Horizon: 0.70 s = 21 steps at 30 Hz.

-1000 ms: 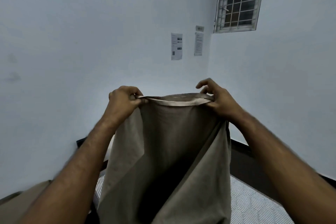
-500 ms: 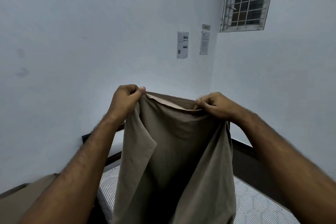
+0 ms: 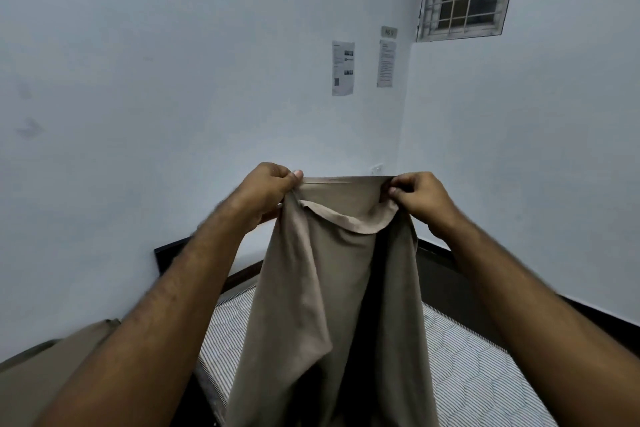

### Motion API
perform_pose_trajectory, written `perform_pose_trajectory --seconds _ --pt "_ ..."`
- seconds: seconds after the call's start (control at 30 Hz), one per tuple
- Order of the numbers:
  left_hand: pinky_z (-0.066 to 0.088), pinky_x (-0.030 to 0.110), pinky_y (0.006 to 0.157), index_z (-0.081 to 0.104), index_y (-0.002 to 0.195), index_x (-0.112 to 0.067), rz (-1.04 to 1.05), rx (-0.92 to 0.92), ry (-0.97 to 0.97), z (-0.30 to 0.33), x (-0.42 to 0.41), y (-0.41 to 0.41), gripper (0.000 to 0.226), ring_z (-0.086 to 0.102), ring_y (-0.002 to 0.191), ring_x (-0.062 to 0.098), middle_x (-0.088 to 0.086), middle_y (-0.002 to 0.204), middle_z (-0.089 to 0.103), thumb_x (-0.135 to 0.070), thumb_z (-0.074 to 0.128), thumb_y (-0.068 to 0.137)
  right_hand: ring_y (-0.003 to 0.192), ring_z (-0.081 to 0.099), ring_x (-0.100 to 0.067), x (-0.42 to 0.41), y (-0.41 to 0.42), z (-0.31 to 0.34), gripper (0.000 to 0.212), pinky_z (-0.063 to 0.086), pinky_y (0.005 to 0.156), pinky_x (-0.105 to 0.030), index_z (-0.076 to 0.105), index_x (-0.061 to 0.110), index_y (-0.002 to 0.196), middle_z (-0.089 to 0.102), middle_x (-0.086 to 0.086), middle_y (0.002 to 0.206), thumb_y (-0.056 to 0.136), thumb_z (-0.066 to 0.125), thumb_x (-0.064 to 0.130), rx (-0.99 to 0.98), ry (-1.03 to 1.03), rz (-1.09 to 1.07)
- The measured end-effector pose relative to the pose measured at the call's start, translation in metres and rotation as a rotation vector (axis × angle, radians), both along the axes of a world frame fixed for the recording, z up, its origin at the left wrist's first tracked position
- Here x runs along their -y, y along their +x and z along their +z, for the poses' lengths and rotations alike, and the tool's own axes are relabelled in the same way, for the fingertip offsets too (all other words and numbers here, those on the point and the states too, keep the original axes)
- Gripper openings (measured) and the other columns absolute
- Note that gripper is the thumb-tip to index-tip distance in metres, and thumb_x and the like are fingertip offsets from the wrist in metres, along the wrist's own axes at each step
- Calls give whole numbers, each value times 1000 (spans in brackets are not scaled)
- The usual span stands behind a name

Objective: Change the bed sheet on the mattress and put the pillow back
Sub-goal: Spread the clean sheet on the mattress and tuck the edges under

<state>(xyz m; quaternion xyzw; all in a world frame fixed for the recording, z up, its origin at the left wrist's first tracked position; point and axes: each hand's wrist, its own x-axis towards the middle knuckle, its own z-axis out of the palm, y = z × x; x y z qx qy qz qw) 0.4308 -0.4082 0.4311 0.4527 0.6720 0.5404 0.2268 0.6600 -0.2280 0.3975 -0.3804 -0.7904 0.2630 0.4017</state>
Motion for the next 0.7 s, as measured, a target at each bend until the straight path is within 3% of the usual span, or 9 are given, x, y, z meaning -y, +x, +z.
perform_pose_trajectory --seconds 0.07,0.17,0.23,0.3,0.37,0.47,0.53,0.63,0.7 --pt "46 19 50 65 88 -7 113 -192 -29 -8 -9 -6 33 57 72 16 4 81 61 -35 57 104 81 68 -8 2 -1 2 18 51 74 -19 78 14 106 77 1 97 93 66 9 -101 -3 -19" --pt "52 34 72 67 95 -9 217 -745 -239 -15 -18 -9 34 63 87 27 7 93 65 -40 56 102 93 66 -3 6 -3 10 21 43 77 -1 78 12 110 76 4 105 92 68 10 -122 90 -48" --pt "52 37 77 66 100 -12 218 -934 -355 -22 -22 -7 29 62 91 29 8 100 64 -38 54 102 88 65 4 7 -5 16 19 41 76 4 78 13 108 75 6 101 92 70 10 -153 97 -20" --pt "54 40 79 62 104 -14 206 -1044 -404 -34 -24 -6 18 62 92 30 8 105 62 -28 51 101 88 66 8 11 -6 21 17 48 85 -5 78 13 107 75 9 98 92 70 9 -197 84 38" --pt "53 39 76 58 105 -15 219 -1070 -398 -47 -27 -10 14 61 92 29 7 105 62 -19 49 95 93 71 -4 16 -7 24 17 54 91 -18 77 11 108 76 5 99 94 68 7 -249 23 155" --pt "52 35 70 62 99 -13 283 -774 -263 -63 -29 -19 14 62 88 28 6 95 63 -14 56 86 94 70 -9 26 -3 30 20 55 85 -19 72 3 115 76 -6 105 97 64 4 -267 -193 438" --pt "55 33 66 69 89 -9 299 -319 -140 -65 -29 -20 15 66 83 29 9 88 67 -4 55 86 98 69 -8 25 1 31 26 54 87 -19 70 7 122 75 -3 109 96 66 8 -189 -234 538" --pt "52 26 56 67 76 -13 149 470 45 -51 -22 -14 30 65 63 22 6 72 67 0 47 94 94 68 -8 14 13 24 35 54 84 -20 66 14 128 73 0 101 93 72 14 -106 -274 591" --pt "55 26 55 70 76 -14 45 657 139 -34 -14 -17 26 66 61 24 6 69 69 -13 52 95 77 61 -6 8 20 14 38 47 72 -14 64 17 127 62 2 83 90 76 17 14 -208 556"
